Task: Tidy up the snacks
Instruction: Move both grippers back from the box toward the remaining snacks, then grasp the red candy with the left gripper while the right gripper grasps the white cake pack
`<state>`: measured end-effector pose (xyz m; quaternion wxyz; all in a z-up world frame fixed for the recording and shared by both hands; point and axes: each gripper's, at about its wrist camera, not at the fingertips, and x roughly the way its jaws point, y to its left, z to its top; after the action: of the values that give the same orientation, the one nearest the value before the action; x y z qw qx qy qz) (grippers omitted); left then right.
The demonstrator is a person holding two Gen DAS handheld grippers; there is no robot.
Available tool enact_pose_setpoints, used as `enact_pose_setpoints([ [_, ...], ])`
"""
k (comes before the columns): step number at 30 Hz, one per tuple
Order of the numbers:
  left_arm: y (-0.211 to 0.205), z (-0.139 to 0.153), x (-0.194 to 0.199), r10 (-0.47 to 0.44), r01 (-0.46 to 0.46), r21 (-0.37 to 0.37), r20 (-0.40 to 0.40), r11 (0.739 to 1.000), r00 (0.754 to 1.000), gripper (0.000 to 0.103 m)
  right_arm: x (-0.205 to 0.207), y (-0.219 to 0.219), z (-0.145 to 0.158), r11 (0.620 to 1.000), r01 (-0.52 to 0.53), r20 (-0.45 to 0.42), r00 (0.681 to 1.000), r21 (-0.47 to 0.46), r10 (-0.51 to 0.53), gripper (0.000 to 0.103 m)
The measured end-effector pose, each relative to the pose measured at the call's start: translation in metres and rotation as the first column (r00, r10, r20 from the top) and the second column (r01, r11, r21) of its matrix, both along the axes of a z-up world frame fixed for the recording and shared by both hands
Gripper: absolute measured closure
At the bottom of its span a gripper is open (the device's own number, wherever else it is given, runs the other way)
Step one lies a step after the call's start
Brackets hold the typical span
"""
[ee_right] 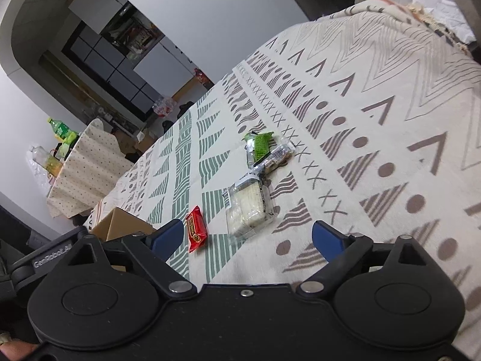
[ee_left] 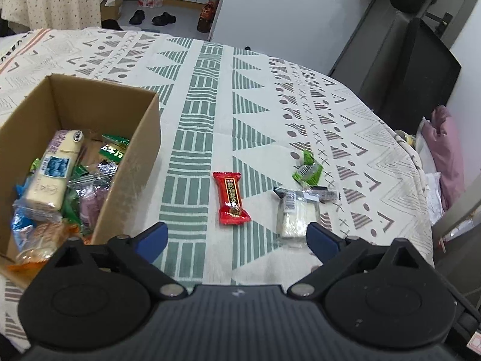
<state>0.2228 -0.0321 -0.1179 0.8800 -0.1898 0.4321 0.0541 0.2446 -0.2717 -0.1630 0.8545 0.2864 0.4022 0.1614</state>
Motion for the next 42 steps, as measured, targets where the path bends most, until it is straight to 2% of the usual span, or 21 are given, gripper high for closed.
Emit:
enact_pose_setpoints([
  [3,-0.002,-0.005,0.008,-0.009,0.009,0.019,0.010,1.000,1.000,0.011,0.009,0.006,-0.004,1.000,-0.014,-0.006,1.000,-0.014,0.014,0.012],
  [7,-0.003,-0.016,0.024,0.002,-0.002,-0.011,-0.016,1.000,1.000,0.021,0.023,0.013,-0.012,0.999,-0.025,-0.024,0.999,-0.032,0.024,0.016],
  [18,-0.005,-0.046,0.055,0.007,-0.009,-0.028,-0.060,1.000,0.998,0.036,0.050,0.018,-0.033,0.999,-0.031,-0.076,0.997,-0.039,0.028,0.025],
  [21,-0.005,-0.051,0.063,0.011,-0.013,-0.022,-0.069,1.000,0.998,0.039,0.054,0.021,-0.035,0.998,-0.038,-0.069,0.997,-0.045,0.035,0.026],
  [26,-0.006,-0.059,0.074,0.019,-0.020,-0.009,-0.103,1.000,0.995,0.051,0.058,0.030,-0.036,0.995,-0.062,-0.060,0.997,-0.074,0.057,0.027],
  [29,-0.007,-0.062,0.077,0.026,-0.025,0.008,-0.111,1.000,0.994,0.056,0.060,0.037,-0.036,0.992,-0.078,-0.057,0.996,-0.102,0.073,0.034],
  [32,-0.006,-0.063,0.078,0.034,-0.030,0.033,-0.126,0.999,0.991,0.073,0.065,0.046,-0.037,0.988,-0.087,-0.057,0.995,-0.128,0.080,0.045],
  [33,-0.004,-0.064,0.079,0.041,-0.036,0.043,-0.134,0.998,0.990,0.081,0.066,0.051,-0.037,0.984,-0.096,-0.053,0.995,-0.150,0.089,0.051],
  [34,-0.002,-0.063,0.079,0.046,-0.041,0.038,-0.137,0.998,0.990,0.084,0.067,0.054,-0.037,0.980,-0.103,-0.049,0.994,-0.169,0.096,0.056],
  [37,0.000,-0.059,0.078,0.061,-0.056,0.039,-0.145,0.998,0.988,0.085,0.067,0.053,-0.035,0.980,-0.103,-0.050,0.994,-0.170,0.096,0.062],
  [42,-0.005,-0.044,0.067,0.074,-0.069,0.038,-0.143,0.997,0.987,0.085,0.056,0.038,-0.028,0.990,-0.084,-0.060,0.995,-0.117,0.077,0.065],
])
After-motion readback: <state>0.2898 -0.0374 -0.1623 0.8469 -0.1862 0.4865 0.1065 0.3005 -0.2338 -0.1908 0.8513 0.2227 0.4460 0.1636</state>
